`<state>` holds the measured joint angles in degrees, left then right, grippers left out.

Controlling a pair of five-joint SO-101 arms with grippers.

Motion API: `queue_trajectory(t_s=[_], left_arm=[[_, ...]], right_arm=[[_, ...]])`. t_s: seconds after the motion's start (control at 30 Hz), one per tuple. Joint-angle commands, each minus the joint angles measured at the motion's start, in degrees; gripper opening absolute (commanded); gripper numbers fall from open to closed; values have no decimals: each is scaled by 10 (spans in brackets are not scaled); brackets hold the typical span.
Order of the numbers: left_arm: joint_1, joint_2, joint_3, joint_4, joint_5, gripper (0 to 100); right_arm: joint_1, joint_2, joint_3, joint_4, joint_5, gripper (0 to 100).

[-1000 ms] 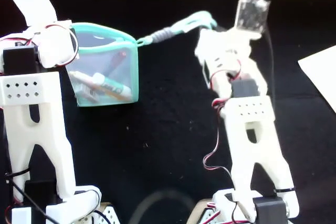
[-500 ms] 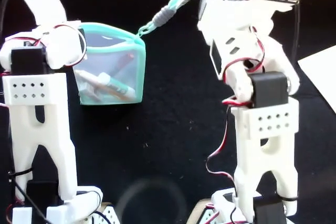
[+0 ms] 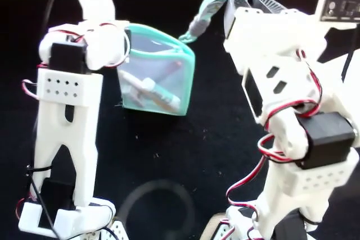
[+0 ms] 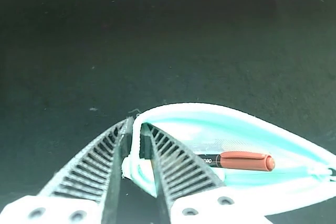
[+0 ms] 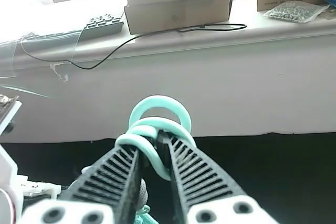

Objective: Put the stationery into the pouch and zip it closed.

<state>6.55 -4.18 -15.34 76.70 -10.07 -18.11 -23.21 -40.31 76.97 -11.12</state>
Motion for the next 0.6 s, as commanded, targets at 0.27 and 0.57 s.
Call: queue_trajectory(t_s=[0.27,0.57], left_arm=[[160,4,2,6,7,6],[160,2,-30,26,4,6]], right_arm=[[-21,-27,-37,10,8,5],[-19,-28,-40,7,18,5]])
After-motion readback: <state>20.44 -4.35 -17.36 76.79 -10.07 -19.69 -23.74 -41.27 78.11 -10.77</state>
